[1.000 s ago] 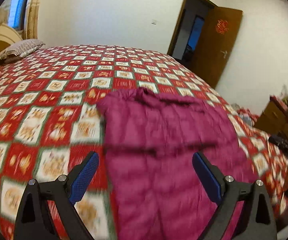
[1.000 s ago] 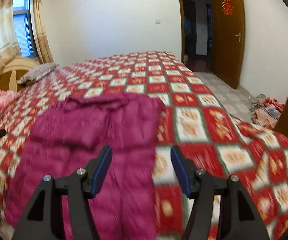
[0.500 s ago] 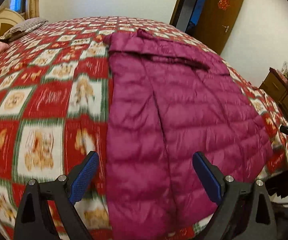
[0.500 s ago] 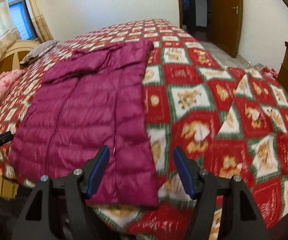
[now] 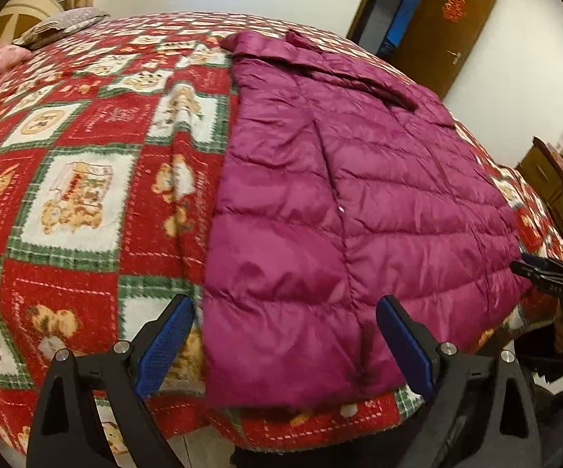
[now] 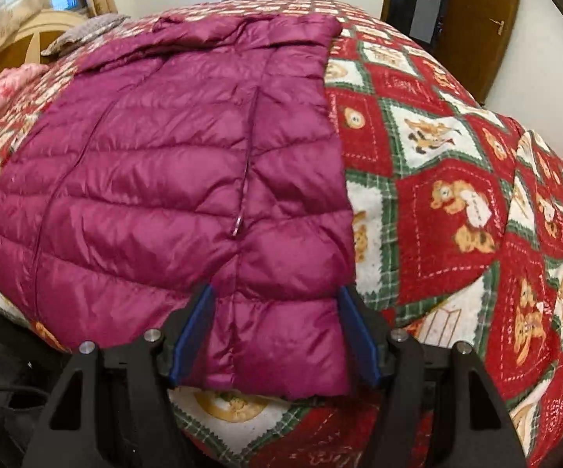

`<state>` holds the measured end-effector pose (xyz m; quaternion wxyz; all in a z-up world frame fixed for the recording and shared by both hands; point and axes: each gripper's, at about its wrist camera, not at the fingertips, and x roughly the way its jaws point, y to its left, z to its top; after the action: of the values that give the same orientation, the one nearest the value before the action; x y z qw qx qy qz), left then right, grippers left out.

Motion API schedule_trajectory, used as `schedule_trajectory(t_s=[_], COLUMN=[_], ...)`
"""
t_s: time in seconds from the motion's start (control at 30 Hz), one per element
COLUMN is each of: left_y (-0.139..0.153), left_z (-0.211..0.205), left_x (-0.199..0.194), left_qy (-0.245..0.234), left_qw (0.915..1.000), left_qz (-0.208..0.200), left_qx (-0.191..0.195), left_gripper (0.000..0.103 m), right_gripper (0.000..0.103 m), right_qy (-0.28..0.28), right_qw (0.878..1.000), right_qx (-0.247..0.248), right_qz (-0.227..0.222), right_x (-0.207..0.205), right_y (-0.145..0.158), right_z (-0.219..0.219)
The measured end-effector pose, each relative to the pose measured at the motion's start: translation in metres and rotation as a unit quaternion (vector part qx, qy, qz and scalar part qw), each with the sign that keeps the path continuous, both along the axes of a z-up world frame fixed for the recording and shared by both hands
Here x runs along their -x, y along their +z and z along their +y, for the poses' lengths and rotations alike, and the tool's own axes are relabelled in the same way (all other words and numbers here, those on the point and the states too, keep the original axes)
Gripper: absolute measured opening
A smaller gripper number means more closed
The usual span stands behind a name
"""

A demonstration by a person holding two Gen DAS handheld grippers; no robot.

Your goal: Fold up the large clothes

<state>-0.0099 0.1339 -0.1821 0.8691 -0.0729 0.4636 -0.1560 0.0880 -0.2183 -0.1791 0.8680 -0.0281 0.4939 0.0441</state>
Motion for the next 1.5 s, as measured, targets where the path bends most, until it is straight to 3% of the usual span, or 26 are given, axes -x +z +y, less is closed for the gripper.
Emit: schedule_trajectory(t_s=[0.1,0.17,0.23,0.33,0.4,0.43,0.5,0.53,0.7,1.0,1.2,1.37,1.5], left_y=[-0.002,-0.001,-0.001,0.001,0.002,0.003,0.003,0.004,0.023,0.054,0.072,0.098,0.116], left_z=[-0.002,-0.003,-0.001,0.004,0.012,0.016,0.023,0.023,0.004,-0.007,0.004,0.018,0.022], left_x=[0.000,0.000,0.002,0.004,0.003,0.002,0.000,0.000,0.007,0.015,0.018,0.023,0.031], left_qy=[-0.008,-0.015,-0.016,-0.007,0.003,0.007,0.007,0.003,-0.024,-0.060,-0.067,-0.077,-0.087], left_qw=[1.0000,0.9999,0.9999,0.9999,1.0000,0.9998,0.9982,0.9972,0.9985,0.9937,0.9885,0.9776,0.9716], left_qz=[0.004,0.003,0.003,0.003,0.004,0.006,0.015,0.016,-0.023,-0.072,-0.096,-0.133,-0.152], left_qx=[0.001,0.002,-0.004,-0.011,0.002,0.016,0.057,0.073,0.043,0.060,0.095,0.143,0.160], left_gripper=[0.095,0.092,0.079,0.059,0.039,0.034,0.014,0.010,0.006,0.004,0.004,0.004,0.004], right_gripper=[0.066,0.058,0.049,0.020,0.014,0.013,0.012,0.012,0.011,0.010,0.010,0.010,0.009], right_qy=[0.010,0.009,0.006,0.010,0.015,0.017,0.021,0.020,0.016,0.018,0.017,0.012,0.003], right_qw=[1.000,0.999,0.998,0.995,0.993,0.993,0.993,0.993,0.989,0.982,0.979,0.977,0.976], right_qx=[-0.020,-0.038,-0.058,-0.096,-0.114,-0.113,-0.116,-0.118,-0.144,-0.167,-0.182,-0.186,-0.183], right_qz=[0.012,0.022,0.025,0.027,0.022,0.018,0.006,0.000,-0.041,-0.087,-0.093,-0.105,-0.118], right_x=[0.003,0.002,0.003,0.004,0.008,0.011,0.017,0.020,0.031,0.037,0.041,0.056,0.071], right_y=[-0.005,-0.011,-0.014,-0.011,-0.007,-0.005,0.001,0.004,0.026,0.057,0.069,0.086,0.102], right_z=[0.001,-0.001,-0.005,-0.012,-0.014,-0.014,-0.013,-0.014,-0.021,-0.020,-0.024,-0.035,-0.044])
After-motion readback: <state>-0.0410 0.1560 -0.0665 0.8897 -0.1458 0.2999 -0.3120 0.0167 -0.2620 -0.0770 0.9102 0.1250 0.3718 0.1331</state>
